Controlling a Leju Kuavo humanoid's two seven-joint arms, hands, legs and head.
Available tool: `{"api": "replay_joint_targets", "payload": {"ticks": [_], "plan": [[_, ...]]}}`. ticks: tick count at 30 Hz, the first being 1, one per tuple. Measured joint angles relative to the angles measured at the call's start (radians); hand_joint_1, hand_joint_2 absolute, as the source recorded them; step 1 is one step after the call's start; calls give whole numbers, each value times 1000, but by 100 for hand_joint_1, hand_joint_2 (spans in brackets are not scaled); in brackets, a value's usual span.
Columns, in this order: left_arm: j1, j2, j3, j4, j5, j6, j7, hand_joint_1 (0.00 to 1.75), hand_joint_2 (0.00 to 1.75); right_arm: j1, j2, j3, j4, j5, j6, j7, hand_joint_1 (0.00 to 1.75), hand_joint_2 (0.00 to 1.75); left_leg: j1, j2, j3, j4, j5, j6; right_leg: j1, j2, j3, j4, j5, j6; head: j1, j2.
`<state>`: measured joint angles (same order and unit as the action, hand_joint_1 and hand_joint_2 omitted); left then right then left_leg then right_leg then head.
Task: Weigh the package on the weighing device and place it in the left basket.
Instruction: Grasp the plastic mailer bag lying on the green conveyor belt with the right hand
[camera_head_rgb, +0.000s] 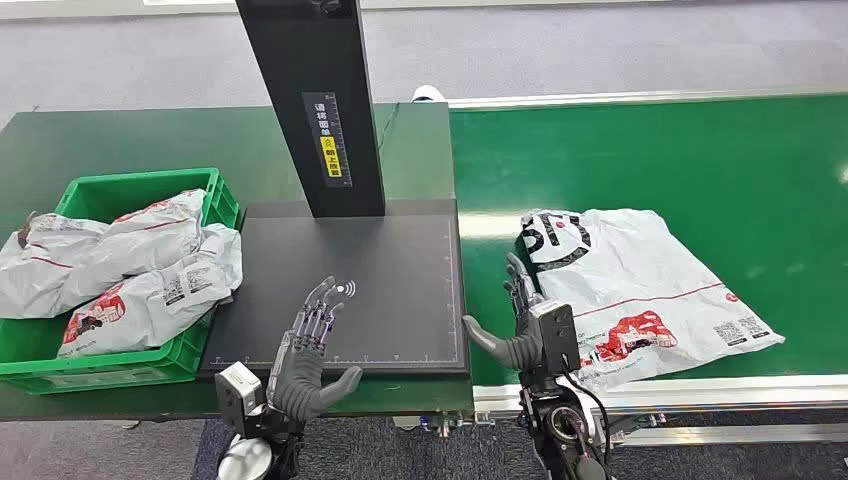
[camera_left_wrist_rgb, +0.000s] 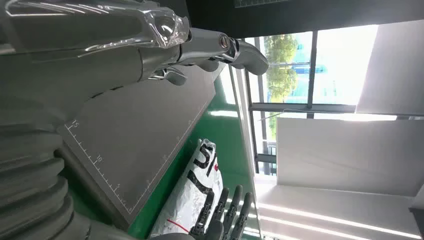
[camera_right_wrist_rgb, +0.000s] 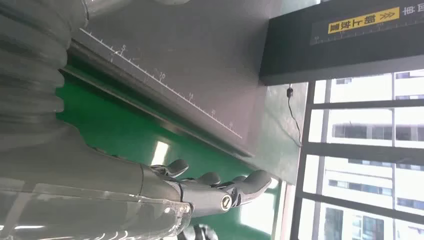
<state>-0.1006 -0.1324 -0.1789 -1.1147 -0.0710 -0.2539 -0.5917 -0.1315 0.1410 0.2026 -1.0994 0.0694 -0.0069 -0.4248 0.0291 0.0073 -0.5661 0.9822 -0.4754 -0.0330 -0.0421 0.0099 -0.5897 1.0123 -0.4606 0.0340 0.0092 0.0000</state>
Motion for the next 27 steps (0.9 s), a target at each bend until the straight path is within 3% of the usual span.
{"api": "replay_joint_targets", "payload": {"ticks": [3, 11, 16, 20, 27], "plan": [[-1, 0, 0, 0, 0, 0, 0, 0, 175, 6, 0, 0, -12, 33, -38, -13, 0, 175, 0, 0, 0, 0, 0, 0, 0, 0, 0, 0, 0, 0, 0, 0], [-3, 0, 0, 0, 0, 0, 1, 0, 175, 9, -6, -13, -75, 270, -316, -55, 0, 175, 0, 0, 0, 0, 0, 0, 0, 0, 0, 0, 0, 0, 0, 0], [-3, -1, 1, 0, 0, 10, 15, 0, 175, -13, -19, -62, -94, 551, -613, 14, 0, 175, 0, 1, 0, 0, 0, 0, 0, 0, 0, 0, 0, 0, 0, 0], [-1, -1, 3, -5, 3, 20, 18, 0, 175, -27, -30, -111, -94, 655, -658, 70, 0, 175, 0, 0, 0, 0, 0, 0, 0, 0, 0, 0, 0, 0, 0, 0], [14, -1, 7, -24, 0, 21, 25, 0, 175, -27, -43, -201, -94, 848, -637, 236, 0, 175, 0, 0, 0, 0, 0, 0, 0, 0, 0, 0, 0, 0, 0, 0]]}}
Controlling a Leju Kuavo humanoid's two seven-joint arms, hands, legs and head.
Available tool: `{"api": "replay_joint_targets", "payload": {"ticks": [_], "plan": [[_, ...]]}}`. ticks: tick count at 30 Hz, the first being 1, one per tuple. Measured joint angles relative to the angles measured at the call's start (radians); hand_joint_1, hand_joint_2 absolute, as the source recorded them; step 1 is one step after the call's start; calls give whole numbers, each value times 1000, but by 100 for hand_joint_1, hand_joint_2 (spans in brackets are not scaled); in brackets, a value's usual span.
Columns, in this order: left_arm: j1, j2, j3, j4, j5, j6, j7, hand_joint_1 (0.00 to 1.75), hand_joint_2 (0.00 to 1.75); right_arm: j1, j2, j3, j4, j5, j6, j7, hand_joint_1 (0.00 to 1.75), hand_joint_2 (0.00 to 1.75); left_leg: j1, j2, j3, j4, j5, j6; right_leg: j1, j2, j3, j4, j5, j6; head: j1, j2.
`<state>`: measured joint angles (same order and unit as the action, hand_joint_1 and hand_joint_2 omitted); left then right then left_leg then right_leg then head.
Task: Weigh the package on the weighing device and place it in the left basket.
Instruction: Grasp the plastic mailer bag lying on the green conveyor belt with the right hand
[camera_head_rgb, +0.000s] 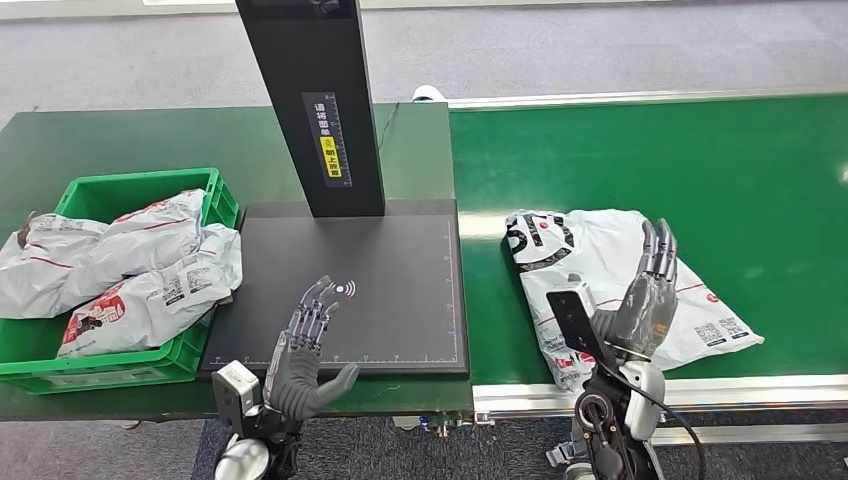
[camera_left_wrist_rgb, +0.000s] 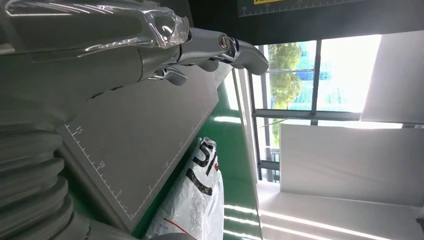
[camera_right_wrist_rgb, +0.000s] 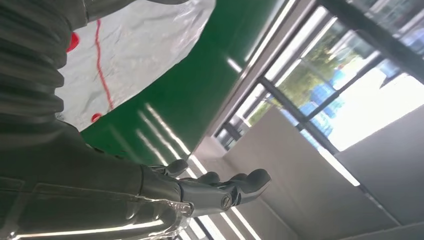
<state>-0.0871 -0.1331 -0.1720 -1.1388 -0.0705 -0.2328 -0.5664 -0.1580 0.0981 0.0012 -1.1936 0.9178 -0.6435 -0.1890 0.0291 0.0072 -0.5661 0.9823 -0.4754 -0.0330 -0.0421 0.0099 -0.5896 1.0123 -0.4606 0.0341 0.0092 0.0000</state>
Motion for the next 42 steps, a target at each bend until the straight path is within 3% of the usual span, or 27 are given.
{"api": "replay_joint_targets", "payload": {"ticks": [7, 11, 15, 23, 24, 28, 30, 42], "plan": [[6, 0, 7, -9, -16, -8, 13, 0, 175, 14, -18, -54, 0, 135, 288, 255, 0, 175, 0, 0, 0, 0, 0, 0, 0, 0, 0, 0, 0, 0, 0, 0], [7, -3, 14, -9, -30, -11, 17, 0, 175, 26, -23, -60, 11, 160, 457, 330, 0, 175, 0, 0, 0, 0, 0, 0, 0, 0, 0, 0, 0, 0, 0, 0], [7, -6, 17, -9, -39, -13, 22, 0, 175, 29, -26, -57, 44, 138, 573, 330, 0, 175, 0, 0, -1, 0, 0, 0, 0, 0, 0, 0, 0, 0, 0, 0], [-11, -6, 28, -2, -41, -12, 26, 0, 175, -8, -40, 22, 153, 49, 798, 214, 0, 175, 0, 0, 0, 0, 0, 0, 0, 0, 0, 0, 0, 0, 0, 0], [-15, -7, 29, 0, -40, -11, 26, 0, 175, -17, -44, 39, 172, 50, 809, 212, 8, 175, 0, 0, 0, 0, 0, 0, 0, 0, 0, 0, 0, 0, 0, 0], [-24, -9, 32, 8, -36, -8, 26, 0, 175, -57, -58, 94, 252, 63, 826, 211, 155, 175, 0, 0, 0, 0, 0, 0, 0, 0, 0, 0, 0, 0, 0, 0], [-25, -9, 32, 9, -35, -6, 27, 0, 175, -77, -64, 113, 287, 66, 827, 211, 173, 175, 0, 0, 0, 0, 0, 0, 0, 0, 0, 0, 0, 0, 0, 0], [-22, -9, 43, 9, -25, 1, 35, 0, 175, -142, -83, 174, 374, 67, 781, 234, 175, 175, 0, 0, 1, 0, 0, 0, 0, 0, 1, 0, 0, 0, 0, 0]]}}
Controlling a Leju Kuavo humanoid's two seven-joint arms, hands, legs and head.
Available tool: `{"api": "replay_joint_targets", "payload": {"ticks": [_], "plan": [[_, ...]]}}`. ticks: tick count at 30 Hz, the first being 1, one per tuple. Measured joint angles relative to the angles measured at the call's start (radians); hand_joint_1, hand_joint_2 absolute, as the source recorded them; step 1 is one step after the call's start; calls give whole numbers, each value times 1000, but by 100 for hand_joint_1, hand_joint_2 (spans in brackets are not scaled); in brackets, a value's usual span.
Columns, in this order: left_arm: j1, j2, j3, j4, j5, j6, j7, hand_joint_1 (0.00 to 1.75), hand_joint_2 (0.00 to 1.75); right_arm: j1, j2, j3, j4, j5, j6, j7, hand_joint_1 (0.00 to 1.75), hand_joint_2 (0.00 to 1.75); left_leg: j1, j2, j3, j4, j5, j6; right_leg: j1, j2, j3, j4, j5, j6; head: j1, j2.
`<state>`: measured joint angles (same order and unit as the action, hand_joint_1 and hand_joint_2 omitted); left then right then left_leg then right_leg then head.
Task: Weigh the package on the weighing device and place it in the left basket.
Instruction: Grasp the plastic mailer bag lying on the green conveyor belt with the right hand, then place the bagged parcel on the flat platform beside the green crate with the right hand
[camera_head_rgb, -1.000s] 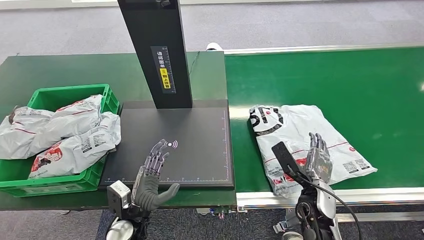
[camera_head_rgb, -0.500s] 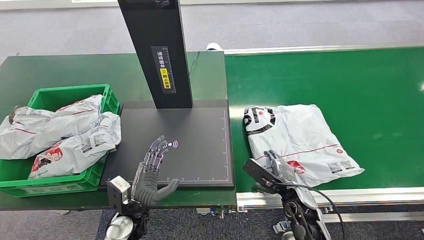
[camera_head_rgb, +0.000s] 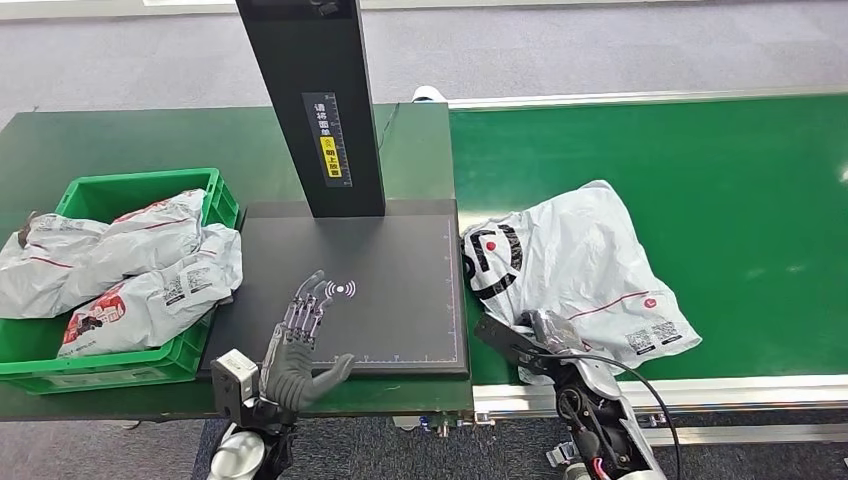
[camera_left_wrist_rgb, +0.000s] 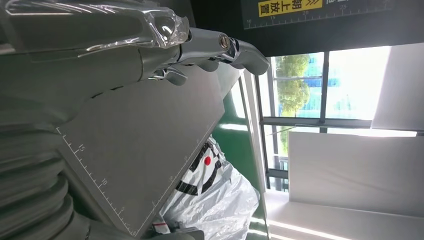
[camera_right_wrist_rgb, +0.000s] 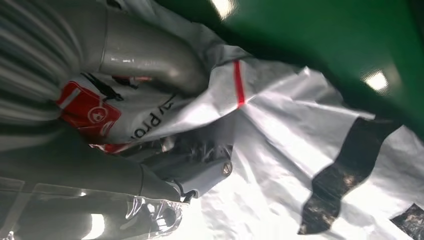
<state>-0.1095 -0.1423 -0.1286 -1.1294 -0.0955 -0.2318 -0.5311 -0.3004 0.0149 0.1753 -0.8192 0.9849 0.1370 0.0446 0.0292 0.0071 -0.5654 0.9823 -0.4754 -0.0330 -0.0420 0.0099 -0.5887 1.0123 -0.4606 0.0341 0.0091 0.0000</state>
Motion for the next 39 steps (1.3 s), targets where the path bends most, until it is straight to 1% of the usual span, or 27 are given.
{"api": "replay_joint_targets", "payload": {"ticks": [3, 7, 9, 11, 13, 18, 21, 28, 30, 32, 34, 35, 37, 39], "plan": [[3, 0, 1, -1, 0, 1, 2, 0, 175, -2, -1, 5, 6, 1, -22, 5, 175, 175, 0, 0, 0, 0, 0, 0, 0, 0, 0, 0, 0, 0, 0, 0], [17, 0, 4, -14, 1, 8, 4, 0, 175, -3, 0, 5, 7, -6, -84, -1, 175, 175, 0, 0, -1, 0, 0, 0, 0, 0, 0, 0, 0, 0, 0, 0], [32, 0, 8, -30, 1, 10, 6, 0, 175, 2, 2, 0, -6, -32, -155, -19, 175, 175, 0, 0, -1, 0, 0, 0, 0, 0, 0, 0, 0, 0, 0, 0], [53, 0, 15, -53, 1, 12, 7, 0, 175, 11, 11, -18, -43, -86, -258, -52, 175, 175, 0, 0, -1, 0, 0, 0, 0, 0, -1, 0, 0, 0, 0, 0], [72, 0, 20, -75, 1, 12, 7, 0, 175, 21, 22, -47, -97, -157, -331, -94, 175, 175, 0, 0, -1, 0, 0, 0, 0, 0, -1, 0, 0, 0, 0, 0], [90, 0, 26, -98, 1, 12, -1, 0, 175, 50, 51, -117, -226, -317, -427, -229, 175, 175, 0, 0, -1, 0, 0, 0, 0, 0, -1, 0, 0, 0, 0, 0], [91, 0, 27, -101, 1, 13, -11, 0, 175, 67, 69, -150, -290, -381, -464, -295, 175, 175, 0, 0, -1, 0, 0, 0, 0, 0, -1, 0, 0, 0, 0, 0], [91, 0, 27, -103, 1, 17, -20, 0, 175, 85, 88, -183, -355, -405, -474, -318, 175, 175, 0, 0, -1, 0, 0, 0, 0, 0, -1, 0, 0, 0, 0, 0], [91, -1, 28, -109, 6, 39, -56, 0, 175, 92, 92, -187, -368, -448, -480, -353, 175, 175, 0, 0, -1, 0, 0, 0, 0, 0, -1, 0, 0, 0, 0, 0], [92, -4, 29, -127, 21, 74, -109, 0, 175, 100, 97, -189, -387, -517, -479, -414, 175, 175, 0, 0, -1, 0, 0, 0, 0, 0, -1, 0, 0, 0, 0, 0], [93, -6, 31, -156, 32, 108, -136, 0, 175, 106, 100, -183, -407, -555, -456, -459, 175, 175, 0, 0, -2, 0, 0, 0, 0, 0, -1, 0, 0, 0, 0, 0], [95, -7, 31, -174, 36, 126, -140, 0, 175, 107, 101, -175, -414, -555, -436, -470, 175, 175, 0, 0, -2, 0, 0, 0, 0, 0, -1, 0, 0, 0, 0, 0], [98, -8, 31, -213, 56, 151, -142, 0, 175, 106, 101, -139, -421, -523, -383, -476, 175, 175, 0, 1, -2, 0, 0, 0, 0, 0, -1, 0, 0, 0, 0, 0], [102, -8, 31, -250, 83, 161, -142, 0, 175, 100, 101, -79, -419, -464, -332, -482, 175, 175, 0, 0, -2, 0, 0, 0, 0, 0, -1, 0, 0, 0, 0, 0]]}}
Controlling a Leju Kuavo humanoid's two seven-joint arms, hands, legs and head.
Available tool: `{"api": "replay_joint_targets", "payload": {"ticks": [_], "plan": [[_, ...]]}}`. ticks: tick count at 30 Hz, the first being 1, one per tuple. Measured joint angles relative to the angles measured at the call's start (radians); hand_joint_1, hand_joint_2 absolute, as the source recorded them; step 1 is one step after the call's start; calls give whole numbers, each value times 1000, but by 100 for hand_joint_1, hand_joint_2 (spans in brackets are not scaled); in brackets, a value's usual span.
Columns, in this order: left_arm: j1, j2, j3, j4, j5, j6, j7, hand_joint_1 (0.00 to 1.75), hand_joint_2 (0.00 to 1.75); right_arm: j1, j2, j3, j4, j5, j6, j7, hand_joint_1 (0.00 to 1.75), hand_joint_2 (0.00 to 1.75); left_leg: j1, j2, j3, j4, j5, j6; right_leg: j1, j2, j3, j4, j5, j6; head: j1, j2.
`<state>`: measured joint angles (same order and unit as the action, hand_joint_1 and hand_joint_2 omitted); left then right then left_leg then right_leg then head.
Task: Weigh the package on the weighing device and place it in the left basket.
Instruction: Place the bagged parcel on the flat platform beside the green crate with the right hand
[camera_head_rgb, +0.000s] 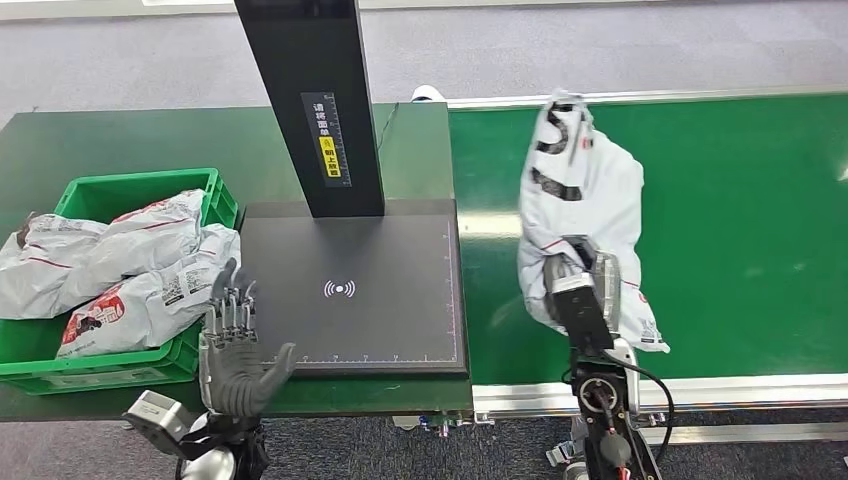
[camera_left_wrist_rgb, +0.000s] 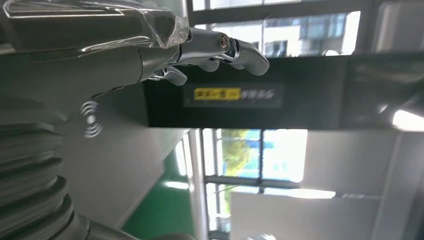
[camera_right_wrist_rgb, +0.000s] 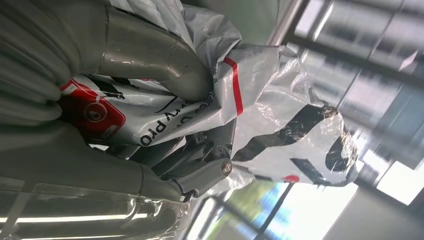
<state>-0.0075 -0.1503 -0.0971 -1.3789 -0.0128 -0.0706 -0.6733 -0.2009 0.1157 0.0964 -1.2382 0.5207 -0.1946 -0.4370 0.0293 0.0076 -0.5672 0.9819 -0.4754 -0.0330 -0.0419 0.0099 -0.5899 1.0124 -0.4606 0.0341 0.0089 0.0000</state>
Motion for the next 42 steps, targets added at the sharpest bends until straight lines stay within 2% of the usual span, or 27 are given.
{"api": "replay_joint_targets", "payload": {"ticks": [7, 14, 20, 28, 32, 39, 42], "plan": [[17, -16, 25, -92, 79, 29, 0, 0, 175, -73, -5, 281, 78, 245, 136, -31, 175, 175, 0, -1, 0, 0, 0, 0, 0, 0, 0, 0, 0, 0, 0, 0], [21, -26, 48, -117, 93, 45, 0, 0, 175, -166, 8, 519, 270, 309, 209, -32, 175, 175, 0, -1, 0, 0, 0, 0, 0, 0, 0, 0, 0, 0, 0, 0], [20, -28, 62, -117, 97, 37, 0, 0, 175, -213, 24, 630, 389, 307, 257, -51, 175, 175, 0, -1, 0, 0, 0, 0, 0, 0, 0, 0, 0, 0, 0, 0], [17, -28, 70, -115, 97, 32, 0, 0, 175, -249, 25, 693, 463, 268, 323, -110, 175, 175, 0, -1, 0, 0, 0, 0, 0, 0, 0, 0, 0, 0, 0, 0], [15, -28, 70, -110, 97, 32, 0, 0, 175, -257, 26, 701, 478, 255, 326, -115, 3, 175, 0, -1, 0, 0, 0, 0, 0, 0, 0, 0, 0, 0, 0, 0], [32, -28, 76, -110, 89, 33, 0, 0, 175, -258, 23, 655, 485, 149, 171, -29, 0, 175, 0, -1, 0, 0, 0, 0, 0, 0, 0, 0, 0, 0, 0, 0], [39, -28, 80, -110, 83, 29, 0, 0, 175, -255, 17, 593, 475, 59, 160, -32, 0, 175, 0, -1, 0, 0, 0, 0, 0, 0, 0, 0, 0, 0, 0, 0]]}}
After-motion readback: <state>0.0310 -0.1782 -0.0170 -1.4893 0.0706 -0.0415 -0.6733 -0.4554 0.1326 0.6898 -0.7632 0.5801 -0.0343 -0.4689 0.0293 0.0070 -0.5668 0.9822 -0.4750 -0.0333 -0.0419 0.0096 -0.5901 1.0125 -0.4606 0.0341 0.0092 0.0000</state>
